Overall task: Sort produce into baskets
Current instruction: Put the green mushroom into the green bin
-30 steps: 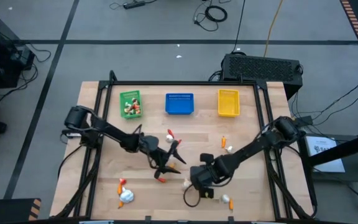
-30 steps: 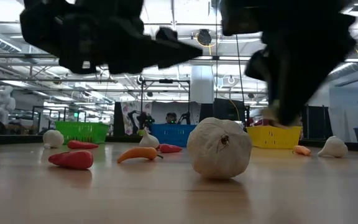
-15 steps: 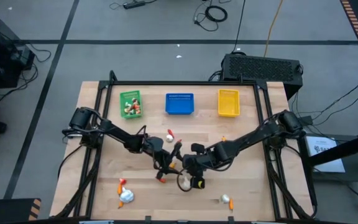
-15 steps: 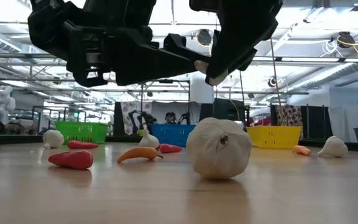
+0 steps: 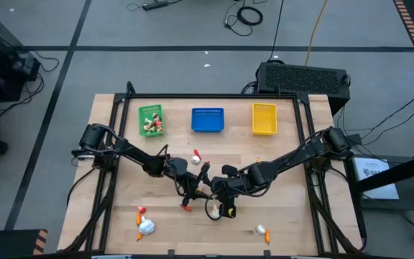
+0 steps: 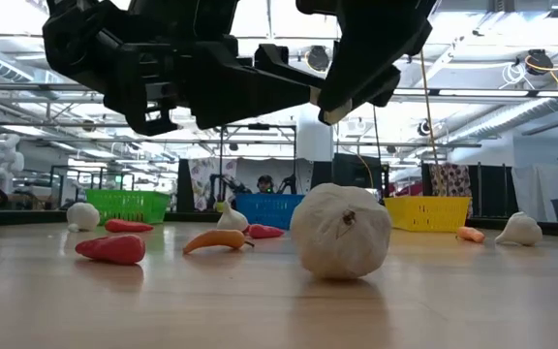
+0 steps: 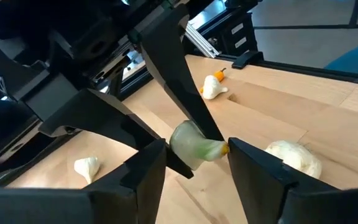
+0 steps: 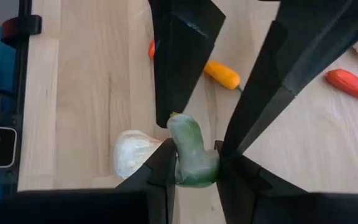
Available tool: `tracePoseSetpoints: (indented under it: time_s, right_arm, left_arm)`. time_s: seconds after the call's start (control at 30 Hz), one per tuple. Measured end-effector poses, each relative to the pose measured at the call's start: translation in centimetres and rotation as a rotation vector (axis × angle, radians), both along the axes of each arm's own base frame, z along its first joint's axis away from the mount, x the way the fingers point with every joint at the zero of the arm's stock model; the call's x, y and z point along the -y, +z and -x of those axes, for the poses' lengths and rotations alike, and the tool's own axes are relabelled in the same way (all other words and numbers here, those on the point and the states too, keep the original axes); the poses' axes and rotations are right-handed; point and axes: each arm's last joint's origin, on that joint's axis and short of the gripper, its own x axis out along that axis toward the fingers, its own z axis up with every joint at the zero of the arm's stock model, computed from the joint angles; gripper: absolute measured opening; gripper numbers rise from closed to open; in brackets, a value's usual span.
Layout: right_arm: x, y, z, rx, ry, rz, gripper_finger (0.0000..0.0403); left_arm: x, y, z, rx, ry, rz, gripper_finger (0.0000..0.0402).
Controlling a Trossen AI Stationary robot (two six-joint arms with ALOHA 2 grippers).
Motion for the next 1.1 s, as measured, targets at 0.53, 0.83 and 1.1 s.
tracePoseSetpoints:
  time_s: [0.53, 0.83, 1.1]
  right_arm:
    - [1.5, 0.7, -0.8, 0.058, -0.095, -0.029, 0.008]
    - [1.6, 1.4, -0.4, 0.067, -0.092, -0.036, 0.008]
    - [1.6, 1.6, -0.4, 0.068, -0.09, -0.046, 0.008]
  left_arm:
    - [-0.2, 1.9, 0.7, 0.026, 0.079, -0.071, 0.0168]
    - [-0.6, 3.8, 1.9, -0.025, 0.13, -0.152, 0.0168]
    - [-0.3, 4.3, 2.2, -0.018, 0.123, -0.156, 0.0168]
